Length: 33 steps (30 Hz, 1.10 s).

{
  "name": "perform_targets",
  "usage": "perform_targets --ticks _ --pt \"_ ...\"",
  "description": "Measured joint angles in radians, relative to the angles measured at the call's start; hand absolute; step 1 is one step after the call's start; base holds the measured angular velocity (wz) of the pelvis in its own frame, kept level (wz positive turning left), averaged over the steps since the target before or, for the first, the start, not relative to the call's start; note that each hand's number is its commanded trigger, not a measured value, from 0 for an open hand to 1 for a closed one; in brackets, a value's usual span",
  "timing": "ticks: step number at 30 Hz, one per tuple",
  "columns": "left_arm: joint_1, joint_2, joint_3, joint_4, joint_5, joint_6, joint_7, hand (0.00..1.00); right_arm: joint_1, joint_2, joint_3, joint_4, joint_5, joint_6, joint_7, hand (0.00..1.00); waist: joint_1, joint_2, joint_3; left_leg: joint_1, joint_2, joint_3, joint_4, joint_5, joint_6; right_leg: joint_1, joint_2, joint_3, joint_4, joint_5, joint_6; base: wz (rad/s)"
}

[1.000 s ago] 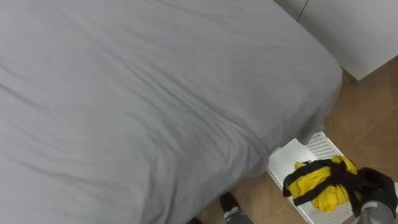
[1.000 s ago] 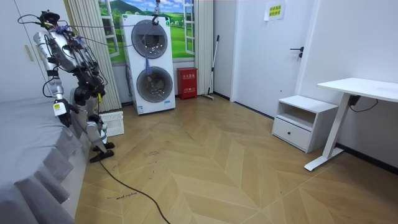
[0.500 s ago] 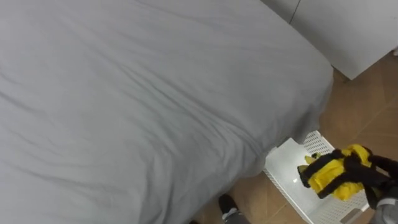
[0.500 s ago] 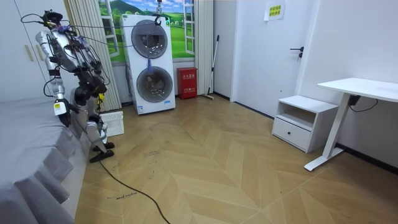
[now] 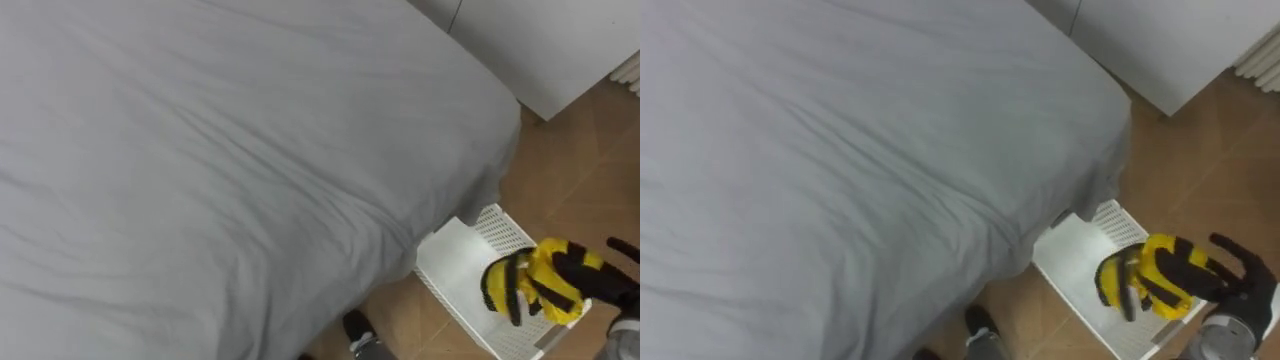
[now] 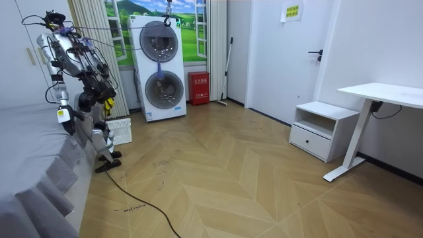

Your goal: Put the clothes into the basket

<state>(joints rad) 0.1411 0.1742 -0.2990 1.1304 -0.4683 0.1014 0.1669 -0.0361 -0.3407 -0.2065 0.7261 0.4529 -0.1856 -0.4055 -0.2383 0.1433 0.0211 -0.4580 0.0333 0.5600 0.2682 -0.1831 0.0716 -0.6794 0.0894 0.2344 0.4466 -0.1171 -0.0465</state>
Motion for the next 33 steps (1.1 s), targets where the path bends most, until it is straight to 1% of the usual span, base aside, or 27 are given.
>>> perform_targets --ticks 8,13,15,19,22,23,24,25,27,28,29,30,31,32,33 --pt "0.01 0.001 -0.001 -0.017 -0.011 0.0 0.0 0.0 0.026 0.0 0.0 0.001 0.013 -0.006 0.0 0.0 0.0 0.003 -0.0014 0.005 -0.001 0.0 0.0 0.0 0.0 0.004 -0.002 -0.001 0.002 0.0 0.0 0.0" --pt "0.013 0.001 -0.001 -0.017 -0.011 0.0 -0.002 0.0 0.026 0.0 -0.002 0.004 0.015 -0.01 -0.003 0.0 0.0 0.003 -0.0015 0.024 0.0 -0.002 0.001 0.0 0.0 0.026 -0.002 -0.002 0.001 0.0 0.0 0.01" --pt "0.015 0.001 -0.001 -0.016 -0.011 0.0 -0.003 0.0 0.03 0.0 -0.002 0.005 0.017 -0.01 -0.006 0.0 -0.001 0.003 -0.0014 0.037 -0.003 -0.019 0.0 0.0 0.0 0.045 -0.006 -0.013 -0.001 -0.001 -0.001 0.1" --pt "0.017 0.001 -0.001 -0.023 -0.008 -0.006 -0.009 0.0 0.039 0.003 -0.005 0.005 0.013 -0.011 -0.008 0.0 0.0 0.003 -0.0013 0.051 -0.012 -0.04 -0.01 0.002 0.001 0.059 -0.02 -0.038 0.004 -0.009 -0.002 0.19" --pt "0.028 0.001 -0.001 -0.018 -0.005 -0.02 -0.027 0.0 0.038 0.011 -0.002 0.083 0.014 -0.019 0.005 0.0 0.004 0.001 -0.001 0.081 -0.013 -0.051 -0.015 0.004 0.002 0.094 -0.025 -0.051 0.001 -0.017 -0.002 0.18" --pt "0.038 0.001 -0.001 -0.019 0.001 -0.023 -0.031 0.0 0.045 0.017 -0.001 0.119 0.014 -0.019 0.018 0.0 0.007 0.001 -0.0011 0.094 -0.014 -0.064 -0.015 0.004 0.002 0.113 -0.029 -0.061 -0.001 -0.025 -0.003 0.22" --pt "0.033 0.001 0.0 -0.027 0.011 -0.023 -0.032 0.0 0.057 0.025 0.012 0.147 0.019 -0.018 0.024 0.0 0.015 0.001 -0.0011 0.108 -0.015 -0.079 -0.021 0.003 0.001 0.135 -0.035 -0.08 -0.01 -0.03 -0.006 0.26" --pt "0.035 0.001 0.0 -0.033 0.017 -0.023 -0.033 0.0 0.066 0.028 0.02 0.161 0.025 -0.017 0.031 0.0 0.019 0.001 -0.0012 0.116 -0.015 -0.086 -0.025 0.004 0.0 0.147 -0.037 -0.089 -0.018 -0.031 -0.006 0.35" --pt "0.035 0.001 0.002 -0.04 0.08 -0.023 -0.034 0.0 0.1 0.039 0.062 0.25 0.03 -0.011 0.072 0.0 0.025 -0.004 0.0014 0.162 -0.024 -0.135 -0.043 0.012 -0.004 0.21 -0.052 -0.135 -0.04 -0.037 -0.011 0.54" --pt "0.036 0.001 0.003 -0.04 0.098 -0.023 -0.034 0.0 0.107 0.044 0.067 0.271 0.03 -0.008 0.086 0.0 0.026 -0.008 0.0022 0.179 -0.026 -0.144 -0.051 0.015 -0.005 0.231 -0.056 -0.147 -0.046 -0.041 -0.01 0.62" --pt "0.043 0.002 0.014 -0.04 0.139 -0.023 -0.034 0.0 0.116 0.065 0.072 0.307 0.031 -0.005 0.112 0.0 0.033 -0.021 0.001 0.212 -0.03 -0.167 -0.066 0.018 -0.007 0.271 -0.061 -0.164 -0.055 -0.05 -0.012 0.58" --pt "0.047 0.003 0.028 -0.04 0.175 -0.024 -0.034 0.0 0.128 0.078 0.096 0.348 0.028 0.0 0.142 0.0 0.035 -0.035 0.0012 0.241 -0.031 -0.192 -0.071 0.019 -0.008 0.315 -0.066 -0.192 -0.075 -0.055 -0.015 0.6" --pt "0.047 0.005 0.031 -0.04 0.191 -0.023 -0.034 0.0 0.13 0.083 0.111 0.369 0.027 0.004 0.156 0.0 0.036 -0.04 0.0012 0.253 -0.031 -0.21 -0.073 0.02 -0.009 0.338 -0.069 -0.213 -0.09 -0.056 -0.015 0.66" --pt "0.047 0.009 0.041 -0.042 0.209 -0.024 -0.033 0.0 0.135 0.091 0.139 0.399 0.027 0.013 0.178 0.0 0.046 -0.054 0.0032 0.277 -0.032 -0.238 -0.08 0.021 -0.012 0.38 -0.072 -0.238 -0.115 -0.056 -0.016 0.67" --pt "0.047 0.009 0.068 -0.047 0.241 -0.024 -0.023 0.0 0.14 0.107 0.164 0.424 0.026 0.017 0.192 0.0 0.06 -0.069 0.0012 0.299 -0.033 -0.263 -0.089 0.023 -0.014 0.411 -0.072 -0.258 -0.138 -0.056 -0.016 0.65"
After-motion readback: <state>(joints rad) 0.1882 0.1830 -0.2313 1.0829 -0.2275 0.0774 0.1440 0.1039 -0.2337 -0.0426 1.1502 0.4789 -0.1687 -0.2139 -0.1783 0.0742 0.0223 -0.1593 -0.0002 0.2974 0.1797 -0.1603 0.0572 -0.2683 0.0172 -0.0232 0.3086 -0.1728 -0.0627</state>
